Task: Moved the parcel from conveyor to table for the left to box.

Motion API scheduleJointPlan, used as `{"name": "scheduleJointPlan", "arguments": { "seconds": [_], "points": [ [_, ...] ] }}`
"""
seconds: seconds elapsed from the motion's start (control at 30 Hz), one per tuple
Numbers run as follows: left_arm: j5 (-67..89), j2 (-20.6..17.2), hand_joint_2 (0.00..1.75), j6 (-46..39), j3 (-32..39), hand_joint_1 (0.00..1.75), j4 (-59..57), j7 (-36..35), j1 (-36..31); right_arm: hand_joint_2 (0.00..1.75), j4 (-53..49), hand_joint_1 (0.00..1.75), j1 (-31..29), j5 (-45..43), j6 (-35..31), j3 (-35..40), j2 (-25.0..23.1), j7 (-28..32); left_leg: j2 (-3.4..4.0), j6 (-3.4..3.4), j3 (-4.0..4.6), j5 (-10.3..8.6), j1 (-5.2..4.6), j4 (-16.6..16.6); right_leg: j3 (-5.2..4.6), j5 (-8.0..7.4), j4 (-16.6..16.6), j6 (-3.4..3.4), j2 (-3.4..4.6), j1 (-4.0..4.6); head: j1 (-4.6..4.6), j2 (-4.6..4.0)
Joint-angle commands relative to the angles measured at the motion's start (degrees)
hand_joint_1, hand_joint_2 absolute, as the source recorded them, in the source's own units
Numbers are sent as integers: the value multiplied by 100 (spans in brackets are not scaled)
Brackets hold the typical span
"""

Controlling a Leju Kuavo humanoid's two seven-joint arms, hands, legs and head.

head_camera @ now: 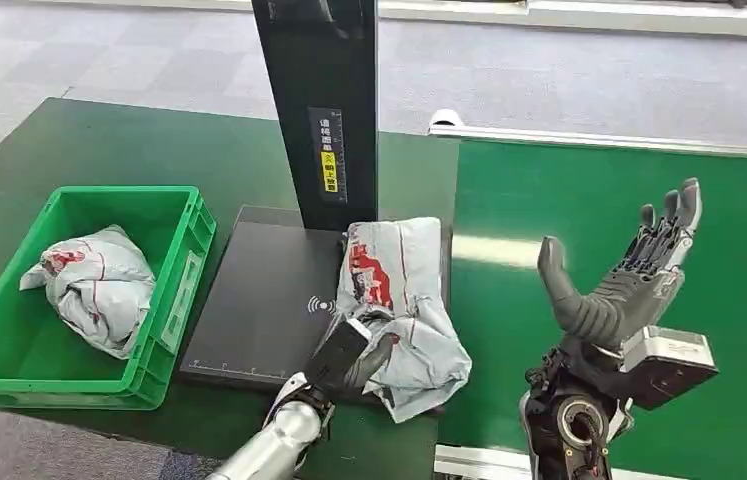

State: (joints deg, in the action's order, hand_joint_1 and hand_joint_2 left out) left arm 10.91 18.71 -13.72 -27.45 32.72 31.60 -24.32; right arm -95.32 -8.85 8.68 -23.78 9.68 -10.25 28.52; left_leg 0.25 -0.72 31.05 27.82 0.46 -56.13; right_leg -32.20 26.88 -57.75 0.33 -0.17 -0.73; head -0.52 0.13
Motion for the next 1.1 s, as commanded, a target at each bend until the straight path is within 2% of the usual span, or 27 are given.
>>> {"name": "scheduleJointPlan", "arguments": {
  "seconds": [0.03,0.13,0.27,0.43,0.47,0.53,0.63,0.7,0.83,0.97,1.07,1.1],
  "points": [
    [-271,-68,175,-188,66,164,-467,110,-89,175,515,0,-266,-93,-11,-114,64,63,7,2,0,-5,2,8,-1,-9,12,-3,9,3,0,2],
    [-516,-79,175,-323,174,171,-393,288,-59,175,579,0,-302,-110,-21,-117,69,72,9,1,1,-4,2,6,-4,-9,9,-3,12,3,0,2],
    [-835,-214,175,-507,291,175,339,602,47,175,616,0,-301,-146,-48,-125,100,100,7,1,1,-2,3,4,-3,-6,6,-2,9,3,0,2],
    [-1013,-776,175,-870,370,171,2731,548,476,175,608,0,-190,-168,-117,-162,77,175,14,0,13,-2,5,2,-19,-9,6,-4,18,6,0,2],
    [-942,-860,175,-1076,487,175,3222,695,581,175,587,0,-142,-164,-122,-184,59,179,16,-1,16,-1,5,1,-22,-8,3,-4,19,6,0,2],
    [-833,-1161,175,-1118,675,175,4320,398,825,175,483,0,5,-132,-82,-228,22,232,20,-2,19,0,7,1,-27,-8,2,-6,23,8,0,2],
    [-533,-1257,175,-1432,1141,169,5203,632,1066,175,433,0,97,-108,-56,-264,-7,238,25,-2,21,2,10,2,-31,-7,3,-7,28,12,-2,0],
    [-361,-1322,175,-1763,1534,175,5842,780,1280,175,395,0,150,-99,-40,-278,-6,236,17,-1,25,2,7,1,-32,-4,-1,-4,20,9,0,0],
    [-91,-1420,175,-2074,1982,175,6256,787,1484,175,387,0,169,-106,3,-274,-9,233,33,1,24,2,13,9,-36,-11,11,-7,37,15,0,0],
    [-209,-1478,175,-2347,2539,175,6321,840,1599,175,474,0,118,-95,32,-229,-2,217,19,0,26,0,6,6,-33,-4,2,-4,20,8,0,2],
    [-43,-1576,175,-2212,3068,169,5786,366,1456,175,465,0,138,-90,-23,-209,27,212,31,-1,20,-4,9,16,-31,-13,13,-7,34,12,0,2],
    [258,-1597,175,-2303,3215,171,5532,134,1386,175,444,0,169,-88,-44,-204,41,211,14,-1,21,-1,4,8,-29,-2,1,-4,15,6,-2,0]
  ]
}}
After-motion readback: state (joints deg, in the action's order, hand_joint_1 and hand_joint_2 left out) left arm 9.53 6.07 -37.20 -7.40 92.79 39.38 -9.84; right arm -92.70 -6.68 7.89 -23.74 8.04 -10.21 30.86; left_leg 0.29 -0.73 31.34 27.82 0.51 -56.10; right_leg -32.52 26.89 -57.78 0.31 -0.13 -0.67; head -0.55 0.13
